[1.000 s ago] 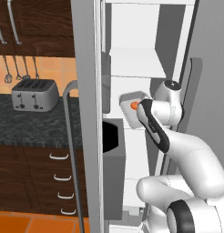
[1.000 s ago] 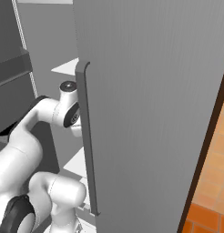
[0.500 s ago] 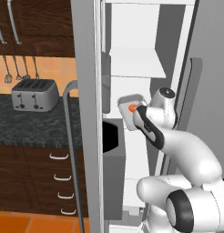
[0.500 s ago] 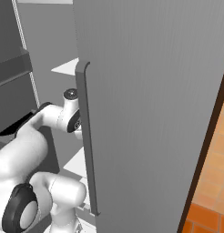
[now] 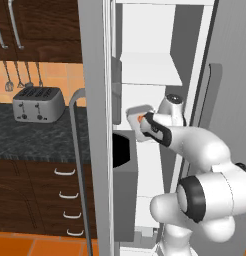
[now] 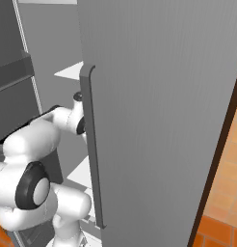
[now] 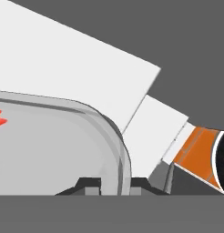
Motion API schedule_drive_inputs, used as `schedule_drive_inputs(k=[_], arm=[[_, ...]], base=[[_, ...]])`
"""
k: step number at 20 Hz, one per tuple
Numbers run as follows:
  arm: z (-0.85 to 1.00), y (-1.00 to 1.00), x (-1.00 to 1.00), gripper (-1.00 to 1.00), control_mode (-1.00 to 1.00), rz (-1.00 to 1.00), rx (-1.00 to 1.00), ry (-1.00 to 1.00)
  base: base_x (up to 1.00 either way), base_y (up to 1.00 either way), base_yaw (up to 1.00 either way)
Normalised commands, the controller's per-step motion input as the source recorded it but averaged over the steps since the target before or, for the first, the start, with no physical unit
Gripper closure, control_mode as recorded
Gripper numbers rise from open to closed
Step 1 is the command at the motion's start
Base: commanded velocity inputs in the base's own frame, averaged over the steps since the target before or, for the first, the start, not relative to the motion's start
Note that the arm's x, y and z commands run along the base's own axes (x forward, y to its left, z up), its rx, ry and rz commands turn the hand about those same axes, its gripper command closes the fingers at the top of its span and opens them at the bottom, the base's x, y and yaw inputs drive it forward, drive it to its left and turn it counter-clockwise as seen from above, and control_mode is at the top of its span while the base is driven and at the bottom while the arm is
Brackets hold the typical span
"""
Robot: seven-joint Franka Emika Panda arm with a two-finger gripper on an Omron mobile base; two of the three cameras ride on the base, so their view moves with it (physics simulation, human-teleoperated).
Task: Take the meat container that has the shrimp and place it on the second highest rack of the freezer. Then take the vegetable container that has the potato and mushroom and place it on the highest rack of the freezer.
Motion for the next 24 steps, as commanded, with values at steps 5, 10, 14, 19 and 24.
schedule_drive_inputs(k=[5,10,14,19,24], arm=[[-0.23,0.0,0.52,1.0,-1.0,0.0,0.0,0.01],[-0.34,0.0,0.35,1.0,-1.0,0.0,0.0,0.0],[-0.25,0.0,0.24,1.0,-1.0,0.0,0.0,0.0],[-0.15,0.0,0.11,1.0,-1.0,0.0,0.0,0.0],[-0.25,0.0,0.03,-1.0,-1.0,0.0,0.0,0.0]], base=[[0.0,0.0,0.0],[0.0,0.0,0.0],[0.0,0.0,0.0],[0.0,0.0,0.0],[0.0,0.0,0.0]])
